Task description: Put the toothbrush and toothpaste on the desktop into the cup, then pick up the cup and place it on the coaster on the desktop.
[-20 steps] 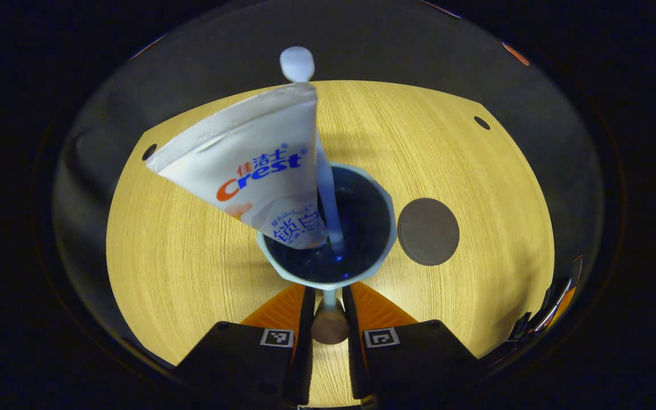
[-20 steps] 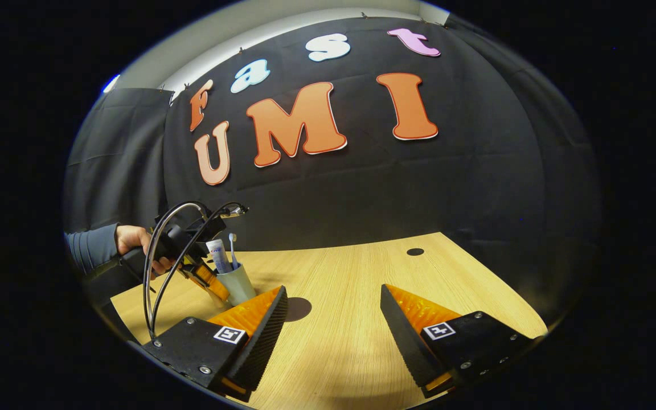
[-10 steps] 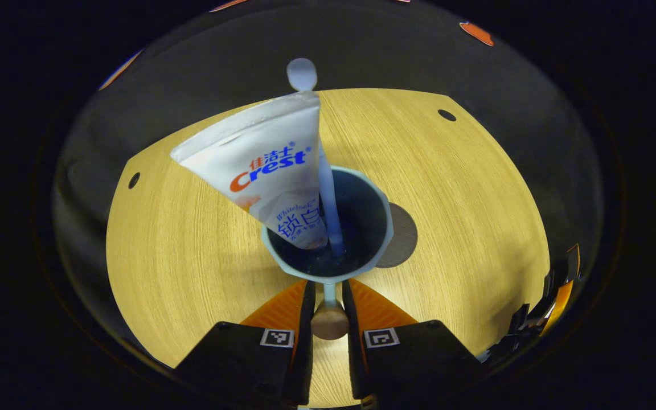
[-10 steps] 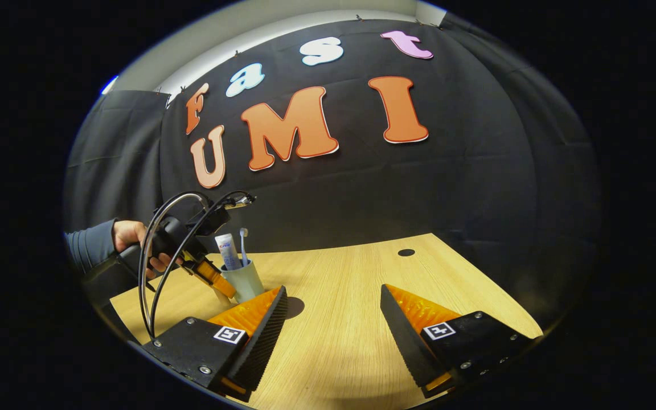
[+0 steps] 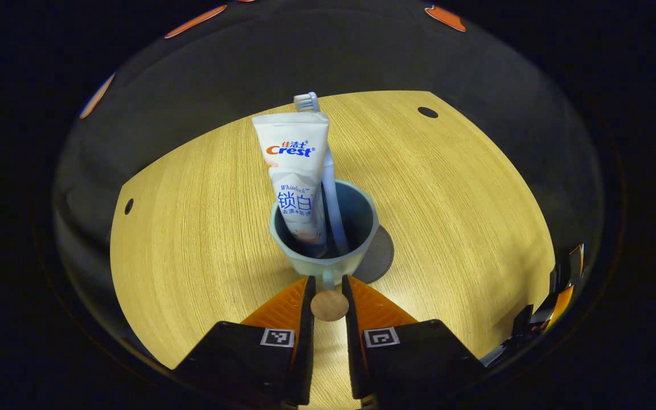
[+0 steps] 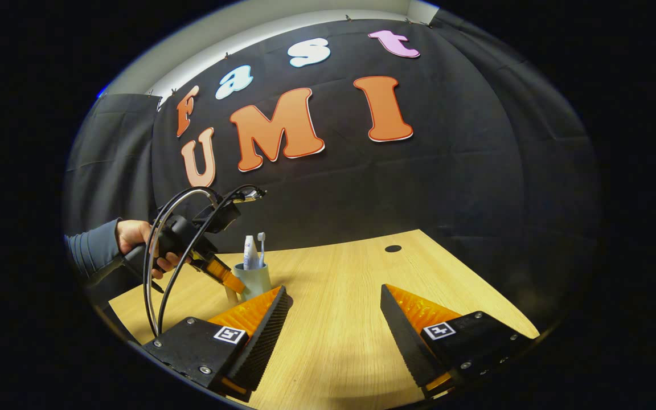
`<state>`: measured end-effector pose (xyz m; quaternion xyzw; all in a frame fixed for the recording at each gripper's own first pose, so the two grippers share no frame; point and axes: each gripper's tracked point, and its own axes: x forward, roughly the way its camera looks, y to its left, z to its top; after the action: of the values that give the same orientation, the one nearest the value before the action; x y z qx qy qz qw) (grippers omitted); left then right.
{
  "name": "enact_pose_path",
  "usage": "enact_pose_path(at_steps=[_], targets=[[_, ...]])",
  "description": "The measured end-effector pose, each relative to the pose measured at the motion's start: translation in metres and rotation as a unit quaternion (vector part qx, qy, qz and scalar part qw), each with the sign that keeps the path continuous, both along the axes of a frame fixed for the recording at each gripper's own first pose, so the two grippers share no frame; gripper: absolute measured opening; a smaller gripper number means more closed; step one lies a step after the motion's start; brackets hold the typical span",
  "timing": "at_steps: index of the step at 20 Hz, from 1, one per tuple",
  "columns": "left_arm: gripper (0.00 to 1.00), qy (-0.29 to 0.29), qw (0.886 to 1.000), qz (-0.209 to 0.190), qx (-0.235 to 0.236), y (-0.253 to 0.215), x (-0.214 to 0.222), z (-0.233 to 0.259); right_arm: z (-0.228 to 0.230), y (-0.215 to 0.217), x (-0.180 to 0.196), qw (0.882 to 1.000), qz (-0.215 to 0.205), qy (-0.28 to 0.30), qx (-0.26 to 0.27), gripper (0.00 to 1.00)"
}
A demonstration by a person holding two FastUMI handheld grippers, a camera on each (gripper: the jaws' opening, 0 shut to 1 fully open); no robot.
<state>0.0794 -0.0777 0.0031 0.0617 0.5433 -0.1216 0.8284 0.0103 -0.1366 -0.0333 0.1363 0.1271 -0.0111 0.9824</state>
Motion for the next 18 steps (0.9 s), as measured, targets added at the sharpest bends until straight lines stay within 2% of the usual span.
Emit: enact_pose_path(at_steps=[1,5,11,18], targets=[[0.29,0.005,1.000,0.004,-0.008,-0.004,-0.003,-0.003,-0.001,0.000,0.001,1.000,-0.001,0.000,0.002,0.98],[0.31,0.031,0.998,0.011,-0.051,-0.017,-0.010,-0.004,-0.002,0.009,0.002,1.000,0.007,0.002,0.010,0.97],[0.31,0.026,0.998,-0.004,-0.053,-0.036,0.004,-0.003,-0.004,0.013,-0.001,1.000,0.014,0.005,-0.011,0.98],[0.31,0.020,0.999,-0.013,-0.048,-0.049,0.015,0.023,-0.006,0.005,-0.006,1.000,0.004,0.006,0.004,0.98]])
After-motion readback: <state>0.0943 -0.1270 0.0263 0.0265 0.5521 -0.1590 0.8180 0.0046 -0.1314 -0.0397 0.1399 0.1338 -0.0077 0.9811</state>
